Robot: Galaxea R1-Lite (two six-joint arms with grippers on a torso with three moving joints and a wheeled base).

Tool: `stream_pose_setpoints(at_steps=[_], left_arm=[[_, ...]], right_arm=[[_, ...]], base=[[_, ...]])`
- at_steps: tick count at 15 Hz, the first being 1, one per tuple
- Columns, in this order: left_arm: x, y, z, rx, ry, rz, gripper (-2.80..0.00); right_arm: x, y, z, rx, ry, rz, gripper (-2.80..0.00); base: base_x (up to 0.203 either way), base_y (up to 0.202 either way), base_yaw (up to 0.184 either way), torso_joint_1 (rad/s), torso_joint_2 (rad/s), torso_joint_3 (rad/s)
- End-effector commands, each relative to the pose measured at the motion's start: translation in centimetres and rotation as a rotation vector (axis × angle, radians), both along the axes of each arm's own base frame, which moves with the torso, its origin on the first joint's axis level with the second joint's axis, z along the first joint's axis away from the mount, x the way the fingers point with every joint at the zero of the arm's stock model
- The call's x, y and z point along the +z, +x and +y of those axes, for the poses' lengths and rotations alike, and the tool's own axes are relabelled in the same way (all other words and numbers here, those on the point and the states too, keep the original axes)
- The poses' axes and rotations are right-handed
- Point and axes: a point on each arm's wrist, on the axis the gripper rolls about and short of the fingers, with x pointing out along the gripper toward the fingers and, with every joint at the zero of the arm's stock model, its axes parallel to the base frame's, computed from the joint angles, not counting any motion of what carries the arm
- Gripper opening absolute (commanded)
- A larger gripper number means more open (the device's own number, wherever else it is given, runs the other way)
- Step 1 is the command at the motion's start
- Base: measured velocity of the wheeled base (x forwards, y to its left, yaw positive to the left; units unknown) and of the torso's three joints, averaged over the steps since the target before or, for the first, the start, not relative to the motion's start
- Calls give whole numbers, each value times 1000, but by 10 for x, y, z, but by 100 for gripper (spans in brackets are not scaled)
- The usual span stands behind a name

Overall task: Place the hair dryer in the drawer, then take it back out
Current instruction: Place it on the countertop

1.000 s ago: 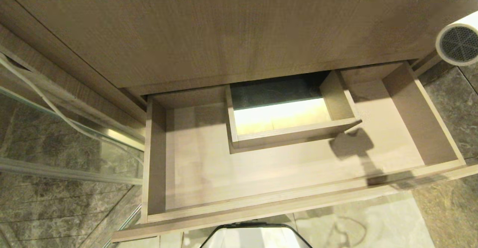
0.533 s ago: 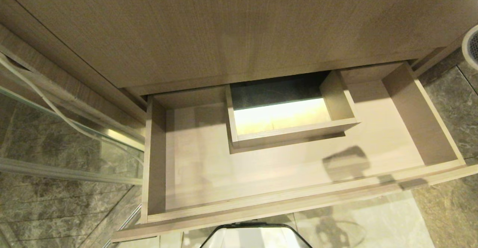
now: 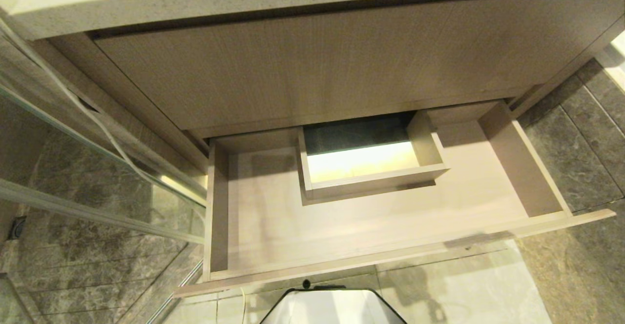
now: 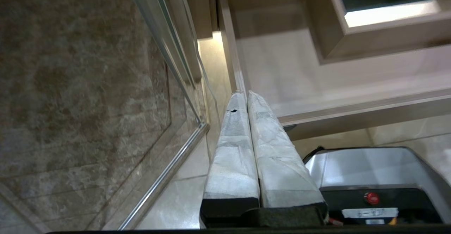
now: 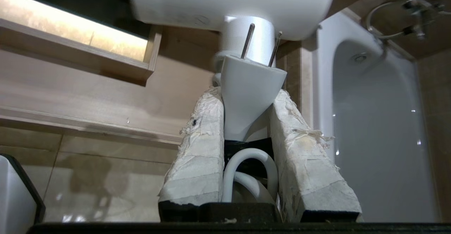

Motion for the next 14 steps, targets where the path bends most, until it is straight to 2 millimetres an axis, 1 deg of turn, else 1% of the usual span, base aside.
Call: stream_pose_setpoints(at_steps=[1, 2, 4, 6, 14], left_arm=[[-1, 0, 0, 0, 0, 1, -280], [-1, 0, 0, 0, 0, 1, -280], [-1, 0, 0, 0, 0, 1, -280], [-1, 0, 0, 0, 0, 1, -280], [-1, 0, 0, 0, 0, 1, -280]], right_arm=[[-10, -10, 5, 1, -11, -15, -280], [-11, -11, 6, 2, -13, -17, -280], [-10, -11, 6, -2, -14, -20, -280], [-12, -10, 5, -2, -13, -17, -280], [-12, -12, 6, -1, -16, -23, -280]], base=[[0, 0, 0, 232, -518, -206], [0, 0, 0, 319, -502, -207], [0, 0, 0, 555, -509, -224], [0, 0, 0, 432, -517, -238], [0, 0, 0, 332, -576, -251]])
